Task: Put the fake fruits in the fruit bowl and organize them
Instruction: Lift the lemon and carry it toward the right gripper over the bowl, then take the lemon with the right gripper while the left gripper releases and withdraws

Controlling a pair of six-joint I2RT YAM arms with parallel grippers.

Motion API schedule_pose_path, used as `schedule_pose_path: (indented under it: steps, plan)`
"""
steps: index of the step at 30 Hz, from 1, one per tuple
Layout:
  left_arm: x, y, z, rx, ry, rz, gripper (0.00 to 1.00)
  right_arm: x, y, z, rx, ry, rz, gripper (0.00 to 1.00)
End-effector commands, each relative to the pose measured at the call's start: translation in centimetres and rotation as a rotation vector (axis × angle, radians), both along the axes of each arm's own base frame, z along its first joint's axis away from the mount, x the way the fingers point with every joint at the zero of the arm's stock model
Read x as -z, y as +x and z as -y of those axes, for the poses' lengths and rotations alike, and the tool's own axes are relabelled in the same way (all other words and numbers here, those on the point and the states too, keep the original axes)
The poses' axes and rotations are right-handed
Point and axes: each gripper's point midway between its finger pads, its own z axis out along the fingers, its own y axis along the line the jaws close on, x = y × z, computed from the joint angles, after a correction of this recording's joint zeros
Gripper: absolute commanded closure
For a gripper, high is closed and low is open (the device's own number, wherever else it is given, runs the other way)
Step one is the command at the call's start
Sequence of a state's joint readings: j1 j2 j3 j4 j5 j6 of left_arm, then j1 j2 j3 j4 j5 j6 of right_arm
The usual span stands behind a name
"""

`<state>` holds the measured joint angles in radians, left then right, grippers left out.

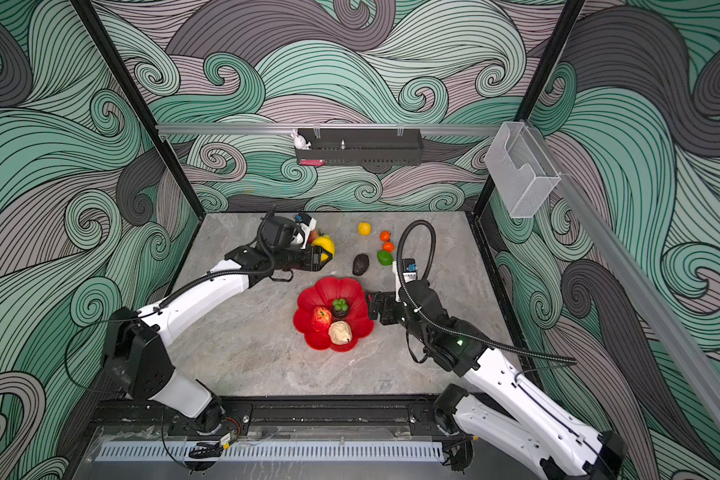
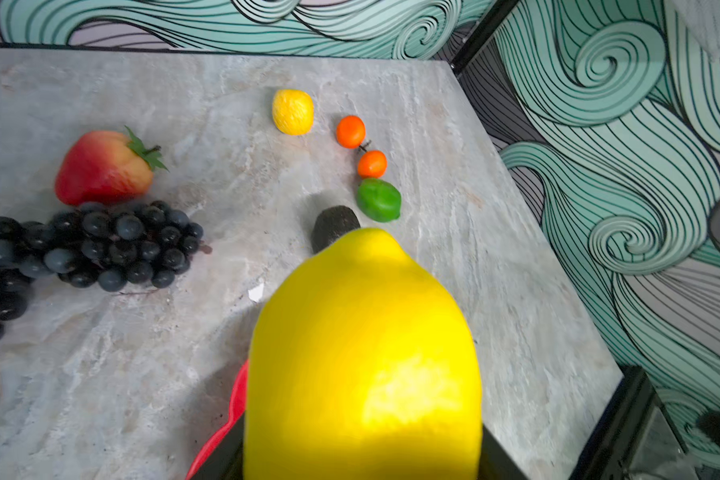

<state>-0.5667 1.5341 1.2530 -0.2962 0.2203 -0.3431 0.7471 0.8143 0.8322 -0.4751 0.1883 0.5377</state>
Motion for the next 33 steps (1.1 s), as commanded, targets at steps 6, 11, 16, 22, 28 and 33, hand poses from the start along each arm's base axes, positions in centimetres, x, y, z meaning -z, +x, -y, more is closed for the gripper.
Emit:
schedule_pose_path:
  steps: [6,11,16,22,28,33]
  plan:
    - [-0.9,-6.1,5.2,0.29,-0.085,0.198,0.43,-1.1,-0.7,-1.1,0.03,0.244,-0.066,0.03]
    - [-1.0,-9.5,6.8,0.424,-0.099,0.266,0.43,-0.9,-1.1,-3.1,-0.015,0.343,-0.131,0.03]
    - [-1.2,-11.9,7.8,0.508,-0.117,0.349,0.43,0.2,-1.2,-3.9,-0.023,0.362,-0.173,0.03]
    - [-1.0,-13.2,8.0,0.56,-0.109,0.379,0.43,-0.6,-1.9,-6.1,-0.129,0.41,-0.183,0.04]
    - [-1.0,-13.8,8.5,0.584,-0.113,0.403,0.42,-0.2,-2.1,-6.9,-0.15,0.402,-0.205,0.11]
    - [-1.0,-14.3,8.7,0.604,-0.109,0.41,0.42,0.1,-2.3,-7.3,-0.168,0.36,-0.2,0.22]
